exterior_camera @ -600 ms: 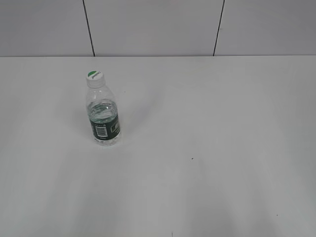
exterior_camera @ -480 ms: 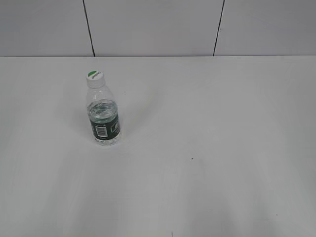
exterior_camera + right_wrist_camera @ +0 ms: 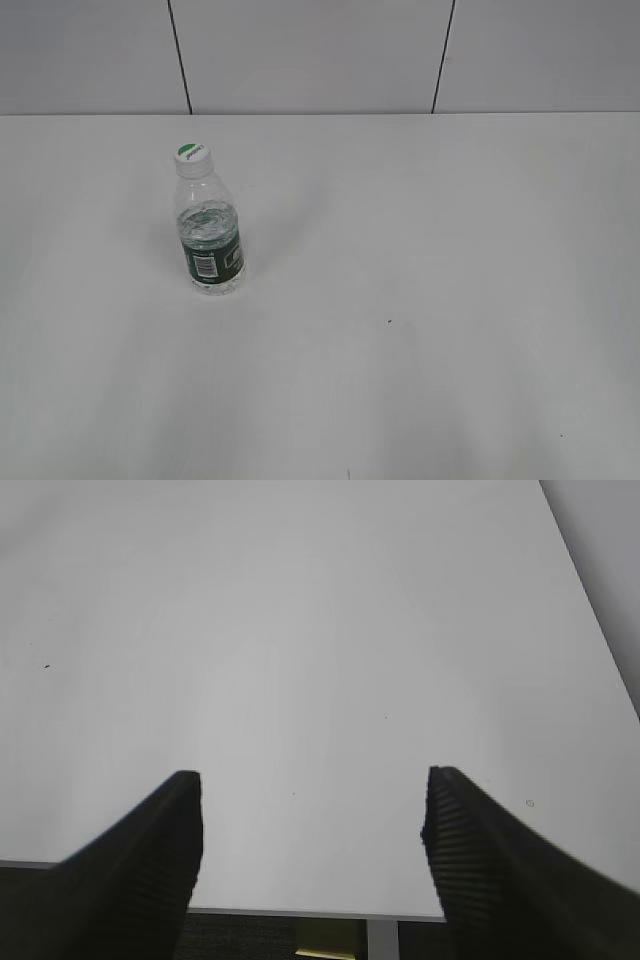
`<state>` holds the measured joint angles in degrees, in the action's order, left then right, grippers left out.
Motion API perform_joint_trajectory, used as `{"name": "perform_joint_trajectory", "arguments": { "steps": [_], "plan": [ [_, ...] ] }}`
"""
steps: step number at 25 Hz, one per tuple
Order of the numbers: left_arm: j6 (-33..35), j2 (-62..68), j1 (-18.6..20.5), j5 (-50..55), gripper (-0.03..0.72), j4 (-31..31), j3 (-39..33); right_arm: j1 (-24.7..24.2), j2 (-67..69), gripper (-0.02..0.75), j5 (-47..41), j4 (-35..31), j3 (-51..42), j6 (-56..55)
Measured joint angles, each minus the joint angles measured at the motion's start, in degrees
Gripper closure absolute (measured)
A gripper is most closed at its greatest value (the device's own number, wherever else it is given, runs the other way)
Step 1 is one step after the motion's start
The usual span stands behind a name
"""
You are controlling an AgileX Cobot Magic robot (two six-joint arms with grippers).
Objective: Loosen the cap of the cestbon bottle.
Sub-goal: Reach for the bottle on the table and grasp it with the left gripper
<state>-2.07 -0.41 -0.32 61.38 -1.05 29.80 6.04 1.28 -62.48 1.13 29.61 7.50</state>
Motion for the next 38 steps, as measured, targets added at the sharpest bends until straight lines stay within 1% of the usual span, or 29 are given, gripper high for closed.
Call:
{"name": "perform_joint_trajectory", "arguments": {
  "steps": [16,19,22,25,33,38],
  "plan": [
    [0.0,0.0,0.0,-0.61,0.255,-0.11,0.19,0.0,0.0,0.209,-0.02,0.0,0.0,0.0],
    [0.0,0.35,0.0,-3.42,0.255,-2.17,1.13,0.0,0.0,0.209,-0.02,0.0,0.0,0.0],
    [0.0,3.07,0.0,-7.96,0.255,-4.84,1.37,0.0,0.0,0.209,-0.07,0.0,0.0,0.0],
    [0.0,8.27,0.0,-14.75,0.255,-4.61,1.48,0.0,0.0,0.209,-0.07,0.0,0.0,0.0],
    [0.04,26.77,0.0,-35.71,0.255,-4.35,1.56,0.0,0.0,0.209,-0.07,0.0,0.0,0.0],
    [0.04,39.49,0.0,-47.88,0.255,-6.94,1.56,0.0,0.0,0.209,-0.07,0.0,0.0,0.0]
  ]
}}
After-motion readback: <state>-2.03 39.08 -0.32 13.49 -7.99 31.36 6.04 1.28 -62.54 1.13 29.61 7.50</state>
